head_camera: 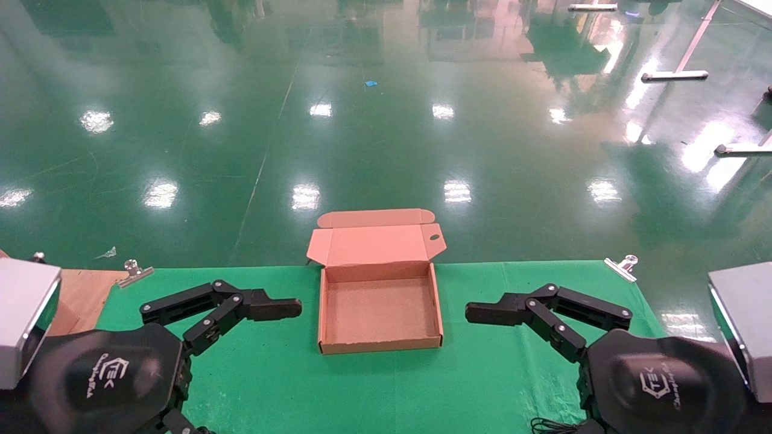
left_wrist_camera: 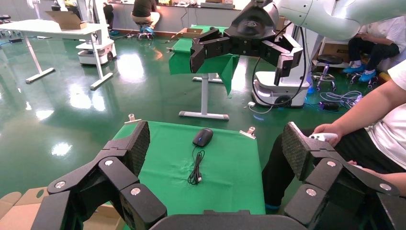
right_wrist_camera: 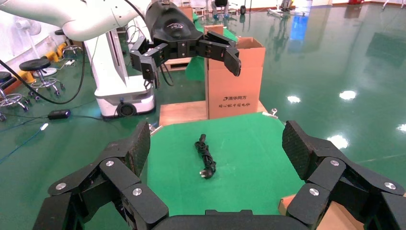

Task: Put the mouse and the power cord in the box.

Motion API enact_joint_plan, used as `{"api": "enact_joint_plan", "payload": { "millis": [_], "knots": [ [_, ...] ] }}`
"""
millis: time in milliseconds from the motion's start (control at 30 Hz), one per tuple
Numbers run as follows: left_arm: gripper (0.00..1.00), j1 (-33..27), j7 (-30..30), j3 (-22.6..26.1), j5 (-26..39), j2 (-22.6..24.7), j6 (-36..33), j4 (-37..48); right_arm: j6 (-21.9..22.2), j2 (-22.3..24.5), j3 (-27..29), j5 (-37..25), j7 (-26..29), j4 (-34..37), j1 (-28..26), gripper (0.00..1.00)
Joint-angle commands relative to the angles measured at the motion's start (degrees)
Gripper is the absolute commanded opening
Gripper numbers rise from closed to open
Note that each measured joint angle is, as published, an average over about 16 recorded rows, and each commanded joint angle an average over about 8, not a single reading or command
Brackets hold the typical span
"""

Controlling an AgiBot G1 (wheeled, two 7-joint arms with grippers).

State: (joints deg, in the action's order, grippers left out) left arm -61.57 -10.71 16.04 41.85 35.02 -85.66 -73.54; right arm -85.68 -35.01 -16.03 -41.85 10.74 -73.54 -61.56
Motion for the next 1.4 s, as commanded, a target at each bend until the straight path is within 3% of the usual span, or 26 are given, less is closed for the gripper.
{"api": "enact_joint_plan", "payload": {
  "millis": [33, 633, 767, 900, 1067, 1400],
  "knots": [
    [1.0, 0.0, 0.0, 0.0, 0.0, 0.0, 0.0, 0.0, 0.0, 0.0, 0.0, 0.0, 0.0, 0.0, 0.0, 1.0],
    [1.0, 0.05, 0.08, 0.1, 0.14, 0.05, -0.1, 0.06, -0.02, -0.02, -0.03, -0.09, -0.09, 0.0, -0.01, 1.0],
    [1.0, -0.12, 1.4, 1.34, 2.88, 0.43, -0.8, 1.38, -0.22, 0.16, -0.76, -3.0, -1.75, 0.58, -0.5, 1.0],
    [1.0, -1.98, 4.41, 4.39, 9.84, 1.64, -2.25, 4.77, -1.26, 0.2, -3.22, -11.0, -5.56, 1.93, -2.9, 1.0],
    [1.0, -7.37, 9.46, 9.46, 21.08, 4.09, -3.73, 11.18, -3.4, -1.4, -8.98, -25.93, -11.82, 3.97, -9.12, 1.0],
    [1.0, -19.22, 22.87, 21.29, 45.83, 10.39, -2.62, 25.55, -2.29, -10.26, -22.98, -55.62, -25.07, 13.58, -22.45, 1.0]
  ]
}}
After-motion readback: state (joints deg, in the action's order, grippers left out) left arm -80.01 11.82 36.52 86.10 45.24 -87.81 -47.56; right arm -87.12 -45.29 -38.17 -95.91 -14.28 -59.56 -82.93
